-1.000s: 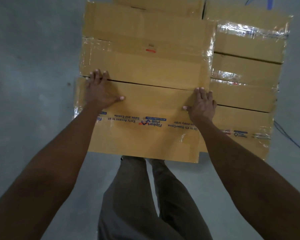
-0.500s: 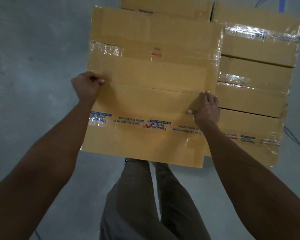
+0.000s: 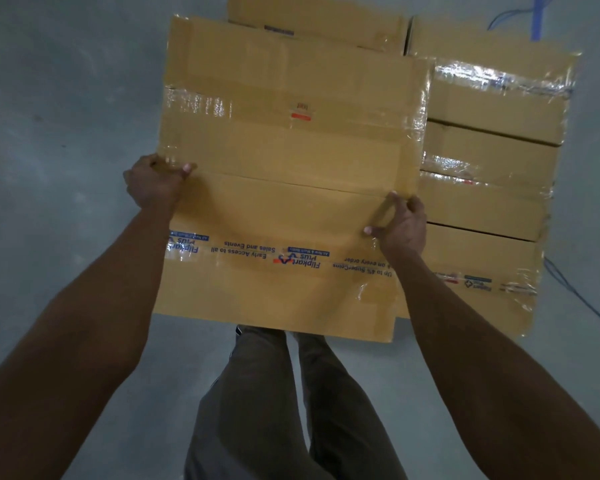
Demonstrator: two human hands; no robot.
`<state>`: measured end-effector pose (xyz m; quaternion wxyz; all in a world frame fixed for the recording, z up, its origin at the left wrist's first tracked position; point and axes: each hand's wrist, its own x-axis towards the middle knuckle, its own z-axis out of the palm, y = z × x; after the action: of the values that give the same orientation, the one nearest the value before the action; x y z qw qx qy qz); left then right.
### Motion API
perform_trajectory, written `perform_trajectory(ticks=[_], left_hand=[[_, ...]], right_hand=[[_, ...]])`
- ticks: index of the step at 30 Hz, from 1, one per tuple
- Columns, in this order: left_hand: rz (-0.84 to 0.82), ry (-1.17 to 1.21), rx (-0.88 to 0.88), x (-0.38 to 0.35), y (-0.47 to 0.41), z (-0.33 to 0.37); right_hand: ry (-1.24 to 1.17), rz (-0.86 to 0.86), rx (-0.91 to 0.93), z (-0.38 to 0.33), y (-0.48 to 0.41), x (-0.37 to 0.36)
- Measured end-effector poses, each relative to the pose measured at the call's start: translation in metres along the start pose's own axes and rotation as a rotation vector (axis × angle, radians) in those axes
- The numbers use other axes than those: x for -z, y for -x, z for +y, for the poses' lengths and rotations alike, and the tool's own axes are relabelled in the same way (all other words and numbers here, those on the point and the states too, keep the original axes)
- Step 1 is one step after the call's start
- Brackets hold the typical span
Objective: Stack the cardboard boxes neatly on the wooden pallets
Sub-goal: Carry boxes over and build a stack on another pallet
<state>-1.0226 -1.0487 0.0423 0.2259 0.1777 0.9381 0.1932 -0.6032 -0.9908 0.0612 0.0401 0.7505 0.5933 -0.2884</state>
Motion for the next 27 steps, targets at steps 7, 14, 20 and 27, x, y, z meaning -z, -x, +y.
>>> perform_trajectory(ticks=[7, 14, 20, 27], left_hand=[[-0.006, 0.026, 0.027, 0.0067, 0.004, 0.0086], [0.001, 0.132, 0.054, 0.0078, -0.0015, 0.0089], [0.016, 0.097, 0.028, 0.0056, -0.0032, 0.007], [0.033, 0.035, 0.032, 0.0035, -0.001, 0.0083]], right_hand=[[-0.074, 0.034, -0.055, -0.0012, -0.0005, 0.0012], [-0.107, 0.101, -0.086, -0.0032, -0.0047, -0.0035], [-0.183, 0.128, -0.135, -0.0043, -0.0034, -0.0043], [-0.231, 0.148, -0.149, -0.0006, -0.0037, -0.0066]])
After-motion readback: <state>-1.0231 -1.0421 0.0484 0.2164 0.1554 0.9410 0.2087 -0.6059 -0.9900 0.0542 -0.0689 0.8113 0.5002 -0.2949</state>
